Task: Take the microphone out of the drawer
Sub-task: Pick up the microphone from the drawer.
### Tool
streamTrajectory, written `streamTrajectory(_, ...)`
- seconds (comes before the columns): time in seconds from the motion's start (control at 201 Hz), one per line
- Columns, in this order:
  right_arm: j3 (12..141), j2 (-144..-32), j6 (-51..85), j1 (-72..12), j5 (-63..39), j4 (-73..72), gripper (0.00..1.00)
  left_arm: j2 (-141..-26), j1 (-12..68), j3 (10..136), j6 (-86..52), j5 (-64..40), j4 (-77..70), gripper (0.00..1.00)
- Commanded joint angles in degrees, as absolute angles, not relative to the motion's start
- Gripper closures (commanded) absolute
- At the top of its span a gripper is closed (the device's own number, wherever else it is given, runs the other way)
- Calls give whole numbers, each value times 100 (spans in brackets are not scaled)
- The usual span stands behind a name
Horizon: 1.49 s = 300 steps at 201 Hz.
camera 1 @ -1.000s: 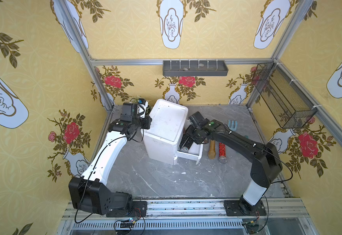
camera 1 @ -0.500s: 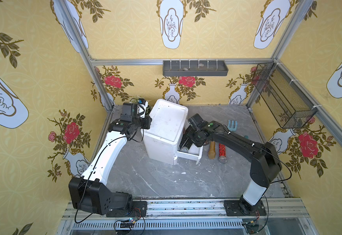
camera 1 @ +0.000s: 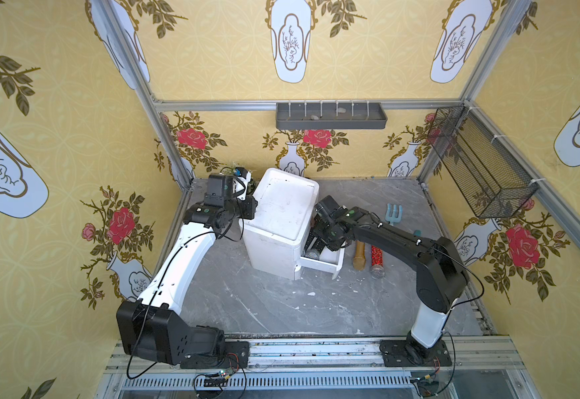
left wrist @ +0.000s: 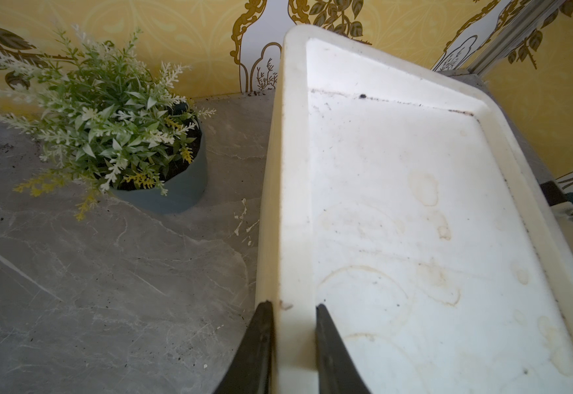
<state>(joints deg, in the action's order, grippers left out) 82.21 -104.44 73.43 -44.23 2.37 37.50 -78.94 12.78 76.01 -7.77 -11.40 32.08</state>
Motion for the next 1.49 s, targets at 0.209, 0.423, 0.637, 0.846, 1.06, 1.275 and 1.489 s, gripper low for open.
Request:
streamTrajectory(0.209,8174,-10558,7375,-4412,394,3728,60,-7985,1274,7515,-996,-1108,3579,84)
streamTrajectory(0.423,8301,-10497,7153,-4422,505,3735,75,-8006,1270,7515,-985,-1100,3593,84)
streamTrajectory(0.637,8691,-10407,6820,-4568,964,3973,80,-8033,1274,7515,-975,-1081,3594,84)
streamTrajectory(0.846,8951,-10362,6595,-4686,1368,4154,81,-8066,1279,7515,-976,-1068,3603,84)
streamTrajectory(1.06,9017,-10293,6431,-4728,1690,4197,83,-8090,1300,7517,-967,-1055,3617,84)
streamTrajectory(1.275,9158,-10275,6201,-4748,2083,4314,83,-8108,1314,7523,-960,-1031,3626,84)
streamTrajectory(1.489,9248,-10123,5966,-4695,2437,4289,84,-8135,1336,7523,-937,-1011,3631,84)
